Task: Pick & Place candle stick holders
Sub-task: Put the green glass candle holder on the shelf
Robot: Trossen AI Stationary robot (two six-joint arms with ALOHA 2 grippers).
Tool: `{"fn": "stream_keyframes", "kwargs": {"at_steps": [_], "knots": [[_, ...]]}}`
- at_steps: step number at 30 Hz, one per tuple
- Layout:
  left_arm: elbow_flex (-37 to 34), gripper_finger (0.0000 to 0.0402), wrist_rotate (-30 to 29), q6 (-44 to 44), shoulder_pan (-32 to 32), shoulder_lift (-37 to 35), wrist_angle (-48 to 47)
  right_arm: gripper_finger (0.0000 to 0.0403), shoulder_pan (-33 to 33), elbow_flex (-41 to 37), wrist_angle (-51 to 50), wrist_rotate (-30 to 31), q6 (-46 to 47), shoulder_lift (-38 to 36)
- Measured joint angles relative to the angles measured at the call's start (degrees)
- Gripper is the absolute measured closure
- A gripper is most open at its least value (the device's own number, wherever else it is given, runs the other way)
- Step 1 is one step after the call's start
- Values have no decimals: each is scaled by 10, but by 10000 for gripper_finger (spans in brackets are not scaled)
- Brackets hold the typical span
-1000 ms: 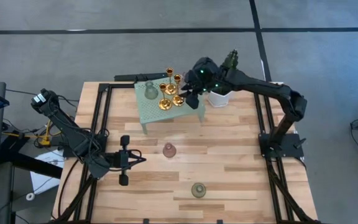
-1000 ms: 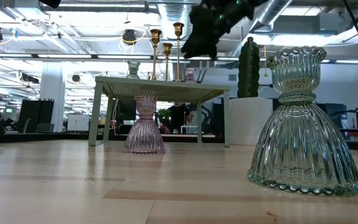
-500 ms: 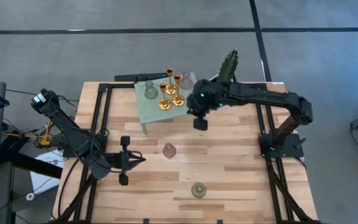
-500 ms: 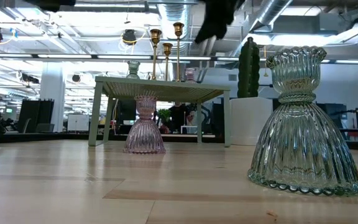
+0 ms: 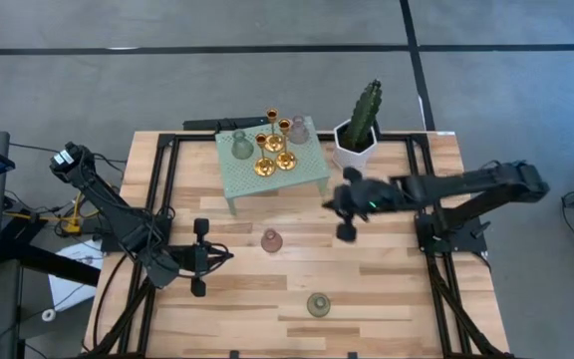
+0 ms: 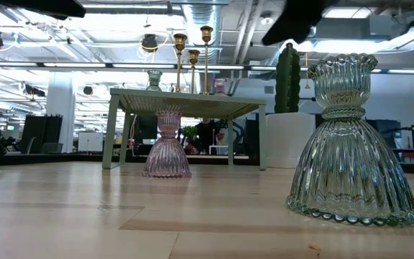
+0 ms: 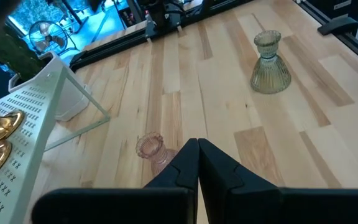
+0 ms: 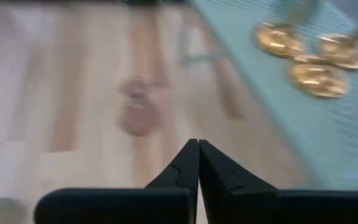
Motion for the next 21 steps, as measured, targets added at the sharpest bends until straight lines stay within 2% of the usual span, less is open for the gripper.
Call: {"fn": "stream_keyframes", "kwargs": {"at_steps": [5,10,15,21], "knots": [[0,394,0,27,0,0,5,402,90,-156,204,-37,-8,-68],[0,394,0,30,0,0,10,402,172,-262,371,-64,-10,-74],[0,394,0,28,0,0,16,402,216,-314,415,-62,80,-46],[0,394,0,7,0,0,21,402,243,-318,428,-70,144,35]]}}
